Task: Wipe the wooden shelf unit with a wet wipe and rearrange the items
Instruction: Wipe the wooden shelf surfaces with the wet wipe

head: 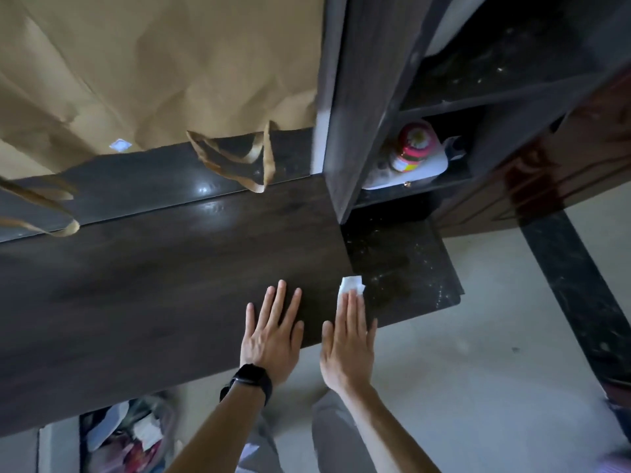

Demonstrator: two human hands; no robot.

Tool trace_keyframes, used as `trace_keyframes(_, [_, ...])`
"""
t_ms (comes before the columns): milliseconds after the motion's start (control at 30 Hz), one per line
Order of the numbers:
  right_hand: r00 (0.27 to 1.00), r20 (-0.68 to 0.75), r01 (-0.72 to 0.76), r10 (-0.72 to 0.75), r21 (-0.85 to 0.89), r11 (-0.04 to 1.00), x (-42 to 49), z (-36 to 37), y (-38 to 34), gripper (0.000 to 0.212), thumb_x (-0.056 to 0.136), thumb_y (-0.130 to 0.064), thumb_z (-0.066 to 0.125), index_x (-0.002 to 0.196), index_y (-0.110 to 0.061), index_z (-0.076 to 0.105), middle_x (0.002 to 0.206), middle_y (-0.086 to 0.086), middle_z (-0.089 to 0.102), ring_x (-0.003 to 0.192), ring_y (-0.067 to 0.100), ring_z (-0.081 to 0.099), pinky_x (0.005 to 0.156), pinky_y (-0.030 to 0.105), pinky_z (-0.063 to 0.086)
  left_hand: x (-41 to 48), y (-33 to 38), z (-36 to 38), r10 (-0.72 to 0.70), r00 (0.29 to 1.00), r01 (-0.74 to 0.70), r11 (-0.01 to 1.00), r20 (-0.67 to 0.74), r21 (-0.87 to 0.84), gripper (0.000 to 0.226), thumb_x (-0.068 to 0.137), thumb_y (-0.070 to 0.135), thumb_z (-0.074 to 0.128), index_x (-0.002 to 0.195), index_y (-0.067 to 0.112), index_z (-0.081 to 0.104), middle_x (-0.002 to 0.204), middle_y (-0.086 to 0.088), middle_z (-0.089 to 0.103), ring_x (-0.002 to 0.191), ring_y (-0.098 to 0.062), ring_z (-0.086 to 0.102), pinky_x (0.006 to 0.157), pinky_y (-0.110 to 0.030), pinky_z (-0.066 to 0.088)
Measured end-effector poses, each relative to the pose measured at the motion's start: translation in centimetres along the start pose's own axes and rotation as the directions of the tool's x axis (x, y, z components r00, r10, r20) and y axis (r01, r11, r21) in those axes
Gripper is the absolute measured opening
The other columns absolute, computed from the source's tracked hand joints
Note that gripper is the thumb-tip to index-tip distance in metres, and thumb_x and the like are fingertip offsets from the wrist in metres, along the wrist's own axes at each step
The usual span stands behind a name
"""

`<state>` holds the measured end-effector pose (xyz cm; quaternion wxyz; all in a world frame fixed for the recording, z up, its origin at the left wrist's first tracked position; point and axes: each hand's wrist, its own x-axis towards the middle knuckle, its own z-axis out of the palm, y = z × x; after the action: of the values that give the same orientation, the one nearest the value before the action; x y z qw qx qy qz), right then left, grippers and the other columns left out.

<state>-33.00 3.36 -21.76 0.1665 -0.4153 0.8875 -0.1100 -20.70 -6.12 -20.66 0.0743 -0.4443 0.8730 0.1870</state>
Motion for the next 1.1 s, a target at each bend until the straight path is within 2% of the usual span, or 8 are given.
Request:
trace_keyframes(167, [0.989,0.086,-0.141,0.118,0.355,0.924,7.2,-1.5,2.3,0.058,0.102,-0.042,0.016,0.14,-0.012,0.048,0.134,0.007,0.062,0.119,0.022,0.062,0.097,0.039,0.052,3.5,5.3,1.9,-0.062,0.998,0.063,0.998,-0.024,0.014,0.058,0.101,0.044,0.02,0.157,0.036,0.009,0.165,0.004,-0.001,0.152,-0.017,-0.003,0.119,-0.058,0.014])
trace_keyframes(267, [0.992,0.123,-0.101,0.029,0.634,0.767,6.9,-0.5,4.3,0.057,0.105,-0.043,0.014,0.137,-0.018,0.054,0.129,0.001,0.065,0.115,0.014,0.063,0.095,0.029,0.053,4.0,6.2,2.8,-0.135,0.988,0.138,0.989,-0.069,0.051,0.058,0.101,0.045,0.02,0.156,0.039,0.003,0.165,0.006,-0.006,0.152,-0.014,-0.011,0.12,-0.056,0.005])
trace_keyframes(433, [0.865,0.453,-0.499,0.216,0.821,0.277,1.7,0.9,6.6,0.064,0.1,-0.06,0.022,0.144,-0.021,0.049,0.139,-0.007,0.056,0.125,0.007,0.055,0.097,0.016,0.047,4.2,6.5,3.1,-0.135,0.985,0.142,0.988,-0.103,0.063,0.058,0.101,0.046,0.019,0.156,0.039,0.002,0.165,0.007,-0.005,0.152,-0.014,-0.01,0.121,-0.055,0.002])
trace_keyframes(600, [0.89,0.421,-0.455,0.177,0.844,0.283,1.0,1.6,7.6,0.044,0.108,-0.042,0.025,0.145,-0.034,0.045,0.148,-0.011,0.048,0.137,0.005,0.042,0.116,0.027,0.033,4.0,6.7,3.0,-0.139,0.985,0.147,0.987,-0.101,0.073,0.057,0.101,0.046,0.016,0.156,0.04,-0.001,0.165,0.007,-0.008,0.151,-0.013,-0.012,0.121,-0.053,-0.002])
trace_keyframes(767, [0.946,0.319,-0.302,0.064,0.788,0.537,3.2,2.1,10.1,0.035,0.092,-0.026,0.054,0.125,-0.023,0.067,0.121,-0.004,0.069,0.116,0.011,0.06,0.099,0.025,0.046,4.3,8.2,2.4,-0.159,0.978,0.166,0.986,-0.133,0.036,0.057,0.102,0.041,0.025,0.157,0.031,0.011,0.166,0.001,0.003,0.152,-0.017,-0.005,0.122,-0.052,-0.001])
trace_keyframes(867, [0.899,0.422,-0.435,0.121,0.824,0.363,4.0,2.3,10.5,0.032,0.097,-0.015,0.053,0.113,-0.032,0.074,0.115,-0.015,0.071,0.113,0.004,0.062,0.091,0.015,0.047,5.1,10.7,2.7,-0.106,0.984,0.107,0.994,-0.141,0.001,0.056,0.103,0.04,0.024,0.157,0.032,0.012,0.166,0.003,0.001,0.152,-0.015,-0.008,0.121,-0.049,-0.005])
trace_keyframes(967, [0.887,0.457,-0.45,0.059,0.831,0.326,4.6,0.7,10.3,0.047,0.101,-0.014,0.049,0.093,-0.055,0.07,0.1,-0.032,0.068,0.109,0.006,0.063,0.098,0.029,0.05,5.4,12.4,3.8,-0.145,0.978,0.145,0.989,-0.154,-0.01,0.055,0.103,0.041,0.022,0.156,0.04,0.007,0.166,0.006,-0.002,0.152,-0.013,-0.01,0.122,-0.05,-0.004])
trace_keyframes(1100, [0.859,0.48,-0.449,-0.177,0.874,0.186,6.2,1.0,9.7,0.039,0.107,-0.029,0.039,0.144,-0.029,0.049,0.147,-0.01,0.051,0.14,0.006,0.04,0.116,0.029,0.033,5.6,12.6,4.2,-0.183,0.969,0.189,0.982,-0.164,0.019,0.056,0.103,0.039,0.022,0.156,0.042,0.005,0.166,0.007,-0.004,0.151,-0.011,-0.012,0.122,-0.049,-0.003])
